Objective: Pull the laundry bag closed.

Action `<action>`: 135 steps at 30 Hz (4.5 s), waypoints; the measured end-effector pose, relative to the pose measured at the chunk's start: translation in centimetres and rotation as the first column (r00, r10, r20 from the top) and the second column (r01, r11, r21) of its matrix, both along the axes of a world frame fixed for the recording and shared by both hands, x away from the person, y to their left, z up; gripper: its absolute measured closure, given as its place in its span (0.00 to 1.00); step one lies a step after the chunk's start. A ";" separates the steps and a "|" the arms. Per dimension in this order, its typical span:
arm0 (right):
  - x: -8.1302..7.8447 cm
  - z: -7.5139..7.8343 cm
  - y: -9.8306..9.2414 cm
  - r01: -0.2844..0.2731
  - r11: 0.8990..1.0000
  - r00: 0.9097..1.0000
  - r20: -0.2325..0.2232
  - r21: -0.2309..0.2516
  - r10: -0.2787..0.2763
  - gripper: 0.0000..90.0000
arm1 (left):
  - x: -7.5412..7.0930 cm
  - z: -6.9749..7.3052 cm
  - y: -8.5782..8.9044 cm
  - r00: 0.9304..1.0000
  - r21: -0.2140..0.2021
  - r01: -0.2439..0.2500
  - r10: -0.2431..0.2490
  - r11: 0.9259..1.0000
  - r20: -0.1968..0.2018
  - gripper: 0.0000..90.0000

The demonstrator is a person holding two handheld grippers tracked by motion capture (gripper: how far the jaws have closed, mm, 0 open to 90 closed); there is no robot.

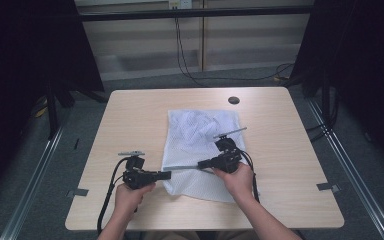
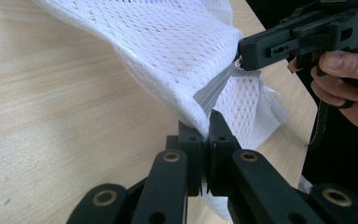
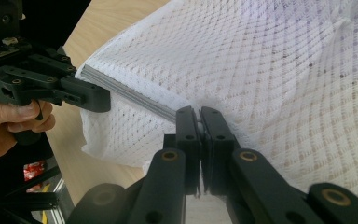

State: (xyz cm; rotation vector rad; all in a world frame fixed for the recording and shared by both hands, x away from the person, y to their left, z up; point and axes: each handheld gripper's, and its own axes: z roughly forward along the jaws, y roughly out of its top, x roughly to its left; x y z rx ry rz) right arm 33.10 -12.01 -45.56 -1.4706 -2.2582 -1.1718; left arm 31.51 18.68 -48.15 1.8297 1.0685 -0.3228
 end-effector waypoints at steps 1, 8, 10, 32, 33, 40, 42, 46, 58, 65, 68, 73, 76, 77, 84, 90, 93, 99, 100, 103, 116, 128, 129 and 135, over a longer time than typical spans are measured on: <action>0.0 0.0 0.0 0.000 1.000 1.000 0.000 0.000 0.000 0.96 | 0.0 0.0 0.0 1.000 0.000 0.000 0.000 1.000 -0.001 0.97; 0.0 0.0 -0.1 0.000 1.000 1.000 0.002 -0.003 0.000 0.96 | 0.0 0.0 0.0 1.000 0.000 0.006 -0.006 1.000 0.000 0.97; 0.0 -0.1 -0.1 0.000 1.000 1.000 0.003 -0.004 0.000 0.96 | 0.0 0.0 0.0 1.000 0.002 0.006 -0.006 1.000 0.001 0.97; 0.0 -0.2 -0.8 0.010 1.000 1.000 -0.006 -0.005 -0.010 0.96 | -0.1 0.0 0.0 1.000 0.007 0.006 -0.006 1.000 0.003 0.97; 0.0 -0.2 -0.8 0.010 1.000 1.000 -0.006 -0.006 -0.010 0.96 | -0.1 0.0 -0.1 1.000 0.003 0.006 -0.006 1.000 -0.003 0.97; 0.0 -0.2 -0.9 0.007 1.000 1.000 -0.003 -0.014 -0.007 0.96 | -0.1 0.0 -0.1 1.000 0.009 0.008 -0.008 1.000 -0.003 0.97; 0.0 -0.3 -1.0 0.007 1.000 1.000 -0.005 -0.017 -0.007 0.96 | -0.1 0.0 -0.1 1.000 0.011 0.008 -0.008 1.000 0.000 0.97; 0.0 -0.3 -1.2 0.009 1.000 1.000 -0.003 -0.030 -0.009 0.96 | -0.1 0.0 0.0 1.000 0.009 0.004 -0.004 1.000 -0.001 0.97; -0.1 -0.4 -2.5 0.030 0.999 1.000 -0.005 -0.025 -0.030 0.96 | -0.1 0.1 0.3 1.000 -0.001 -0.003 0.003 1.000 -0.003 0.97; -0.1 -0.5 -2.6 0.031 0.999 0.999 -0.006 -0.035 -0.031 0.96 | 0.0 0.1 0.4 1.000 0.010 -0.004 0.004 1.000 -0.003 0.97; -0.1 -0.5 -3.0 0.035 0.999 0.999 -0.010 -0.023 -0.035 0.96 | 0.0 0.1 0.3 1.000 0.007 -0.005 0.005 1.000 -0.005 0.97; -0.2 -0.5 -3.0 0.033 0.999 0.999 -0.011 -0.025 -0.033 0.96 | -0.1 0.1 0.3 1.000 0.006 -0.005 0.006 1.000 -0.008 0.97; -0.2 -0.5 -3.0 0.035 0.999 0.999 -0.011 -0.026 -0.035 0.96 | -0.1 0.1 0.3 1.000 0.010 -0.004 0.004 1.000 -0.010 0.97; -0.3 -0.5 -2.9 0.035 0.999 0.999 -0.012 -0.032 -0.035 0.96 | -0.1 0.1 0.3 1.000 0.012 -0.004 0.004 1.000 -0.009 0.97; -0.3 -0.4 -2.9 0.039 0.998 0.999 -0.006 -0.041 -0.039 0.96 | -0.1 0.1 0.4 1.000 0.013 -0.008 0.008 1.000 -0.014 0.97; -0.3 -0.3 -3.6 0.051 0.998 0.999 -0.009 -0.028 -0.051 0.96 | 0.0 0.0 0.4 1.000 0.007 -0.001 0.001 1.000 -0.019 0.97; -0.3 -0.3 -3.7 0.055 0.998 0.998 -0.005 -0.036 -0.055 0.96 | 0.0 0.1 0.4 1.000 0.010 -0.005 0.005 1.000 -0.016 0.97; -0.4 -0.4 -4.1 0.055 0.998 0.998 -0.003 -0.029 -0.056 0.96 | 0.0 0.1 0.7 1.000 0.008 -0.005 0.005 1.000 -0.016 0.97; -0.4 -0.4 -4.1 0.056 0.998 0.998 -0.001 -0.030 -0.056 0.96 | 0.0 0.1 0.6 1.000 0.007 -0.006 0.006 1.000 -0.018 0.97; -0.5 -0.4 -4.2 0.058 0.998 0.998 0.001 -0.029 -0.058 0.96 | 0.0 0.1 0.6 1.000 0.005 -0.004 0.004 1.000 -0.017 0.97; -0.5 -0.3 -4.8 0.068 0.997 0.998 -0.002 -0.038 -0.068 0.96 | 0.1 0.0 0.6 1.000 0.004 -0.006 0.006 1.000 -0.025 0.97; -0.6 -0.3 -6.1 0.087 0.996 0.996 -0.001 -0.033 -0.087 0.96 | 0.2 0.0 0.7 1.000 0.000 -0.003 0.003 1.000 -0.030 0.97; -0.6 -0.3 -6.2 0.088 0.995 0.996 -0.003 -0.035 -0.088 0.96 | 0.2 -0.1 0.7 0.999 -0.001 -0.004 0.003 1.000 -0.032 0.97; -0.7 -0.2 -6.5 0.097 0.994 0.995 0.004 -0.041 -0.097 0.96 | 0.2 -0.1 0.7 0.999 -0.002 -0.014 0.014 1.000 -0.032 0.97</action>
